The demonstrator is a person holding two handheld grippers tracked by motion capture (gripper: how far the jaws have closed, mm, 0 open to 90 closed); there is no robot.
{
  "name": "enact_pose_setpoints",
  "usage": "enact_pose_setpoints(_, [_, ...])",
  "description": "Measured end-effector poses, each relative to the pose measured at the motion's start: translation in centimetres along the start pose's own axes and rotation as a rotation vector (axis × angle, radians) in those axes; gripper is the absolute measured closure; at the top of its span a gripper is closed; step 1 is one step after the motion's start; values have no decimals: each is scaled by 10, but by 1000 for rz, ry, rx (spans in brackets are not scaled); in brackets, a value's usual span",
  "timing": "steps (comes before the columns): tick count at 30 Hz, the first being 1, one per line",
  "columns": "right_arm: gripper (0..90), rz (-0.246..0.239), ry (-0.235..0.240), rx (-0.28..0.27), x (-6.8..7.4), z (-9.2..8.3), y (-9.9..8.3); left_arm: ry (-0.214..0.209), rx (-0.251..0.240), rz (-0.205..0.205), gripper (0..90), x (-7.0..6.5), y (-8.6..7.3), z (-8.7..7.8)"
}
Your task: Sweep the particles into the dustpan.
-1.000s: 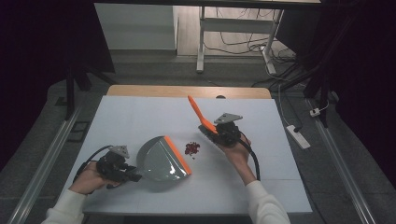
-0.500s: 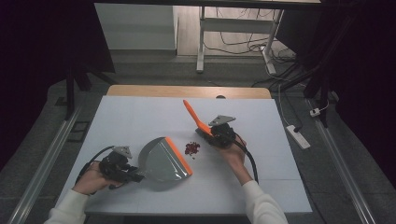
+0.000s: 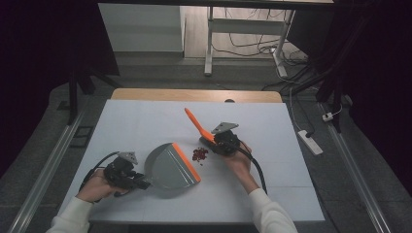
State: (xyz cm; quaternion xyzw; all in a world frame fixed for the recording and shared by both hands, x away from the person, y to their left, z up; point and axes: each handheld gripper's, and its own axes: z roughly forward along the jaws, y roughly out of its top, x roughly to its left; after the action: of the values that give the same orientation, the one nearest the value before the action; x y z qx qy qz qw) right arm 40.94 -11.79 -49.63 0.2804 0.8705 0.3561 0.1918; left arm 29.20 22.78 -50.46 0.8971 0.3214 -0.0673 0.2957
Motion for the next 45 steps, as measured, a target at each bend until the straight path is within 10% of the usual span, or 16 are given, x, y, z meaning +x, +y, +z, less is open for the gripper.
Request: enact_pose_setpoints(45, [702,-71,149,-60,70,11,20,-27,10,-23,625,2,3,6])
